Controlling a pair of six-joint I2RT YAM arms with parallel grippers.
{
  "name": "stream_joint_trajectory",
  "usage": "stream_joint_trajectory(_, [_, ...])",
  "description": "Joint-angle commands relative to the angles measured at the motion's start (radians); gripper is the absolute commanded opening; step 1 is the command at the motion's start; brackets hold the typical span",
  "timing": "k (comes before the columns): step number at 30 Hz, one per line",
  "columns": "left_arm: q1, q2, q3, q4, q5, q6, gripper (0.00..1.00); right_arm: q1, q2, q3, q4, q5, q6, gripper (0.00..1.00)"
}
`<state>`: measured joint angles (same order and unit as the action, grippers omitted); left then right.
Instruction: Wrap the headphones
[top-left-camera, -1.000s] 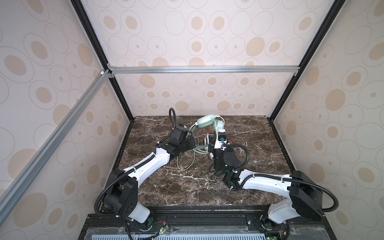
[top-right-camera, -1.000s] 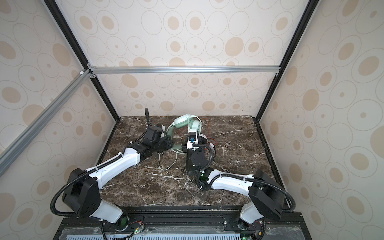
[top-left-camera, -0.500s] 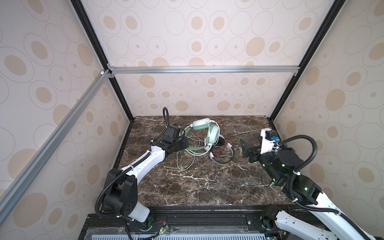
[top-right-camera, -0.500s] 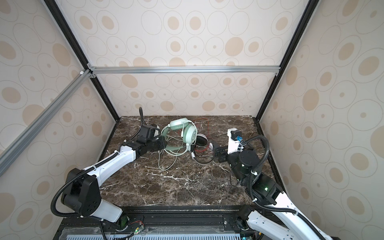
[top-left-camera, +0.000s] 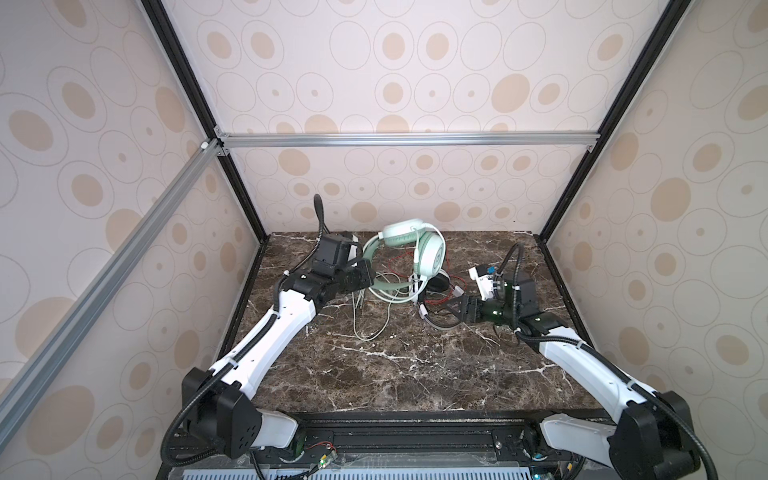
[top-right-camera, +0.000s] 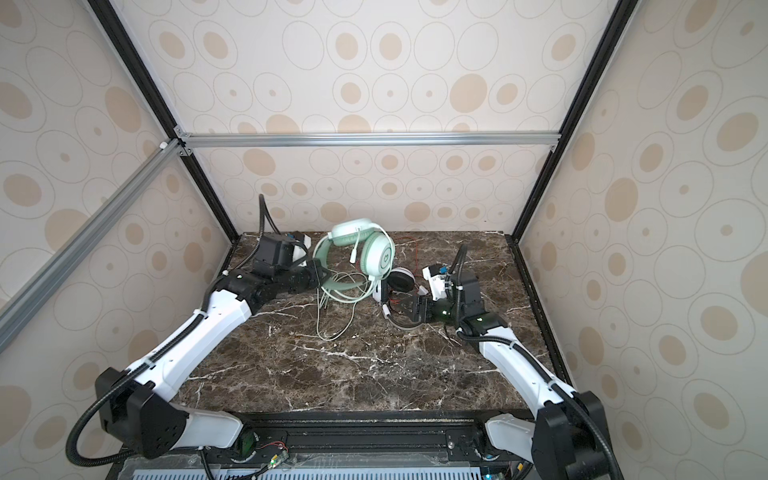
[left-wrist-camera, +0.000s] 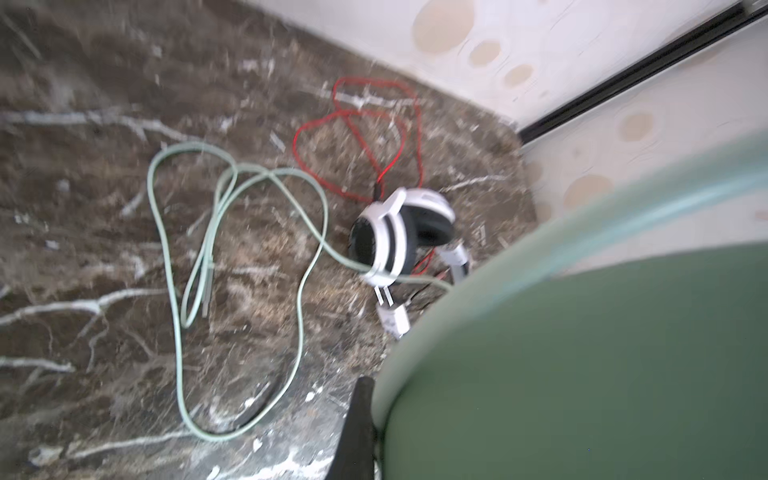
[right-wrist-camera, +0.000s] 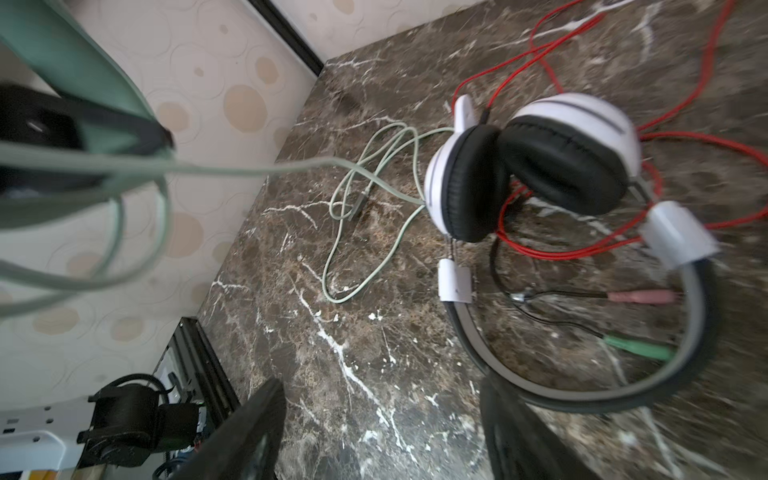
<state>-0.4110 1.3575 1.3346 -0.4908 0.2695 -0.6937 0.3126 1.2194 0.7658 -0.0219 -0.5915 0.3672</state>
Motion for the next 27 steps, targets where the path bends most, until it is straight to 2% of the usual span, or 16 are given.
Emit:
stream_joint_trajectory(1, [0.001,-0.081,0.112,0.029,-0.089,-0.047,0.0,0.071,0.059,0.019,0.268,-0.009,0.012,0.76])
stream_joint_trajectory(2, [0.0,-0.092,0.117,0.018,-0.146,-0.087,0.0,0.092,0.09,0.031,0.283,0.01,-0.003,0.77])
stream_joint_trajectory(4, [0.001,-0.116,0.106,0.039,-0.19,-0.122,0.0,0.125,0.139,0.06,0.304,0.055,-0.017,0.77])
stream_joint_trajectory(9, [0.01,-0.167,0.049,0.128,-0.217,-0.19,0.0,0.187,0.241,0.105,0.41,0.181,-0.072,0.78])
stream_joint_trajectory(14, [0.039,-0.192,0.015,0.153,-0.196,-0.218,0.0,0.195,0.371,0.132,0.572,0.196,-0.089,0.75])
stream_joint_trajectory(17, [0.059,-0.222,-0.031,0.193,-0.195,-0.238,0.0,0.197,0.475,0.161,0.687,0.159,-0.051,0.64])
stream_joint_trajectory(22, [0.105,-0.222,-0.01,0.175,-0.207,-0.251,0.0,0.202,0.598,0.162,0.896,0.138,0.017,0.44])
stream_joint_trajectory(25, [0.151,-0.217,-0.007,0.164,-0.215,-0.274,0.0,0.202,0.609,0.128,0.981,0.143,0.027,0.4])
stream_joint_trajectory(27, [0.178,-0.212,-0.021,0.171,-0.213,-0.293,0.0,0.201,0.59,0.106,0.984,0.131,0.018,0.29])
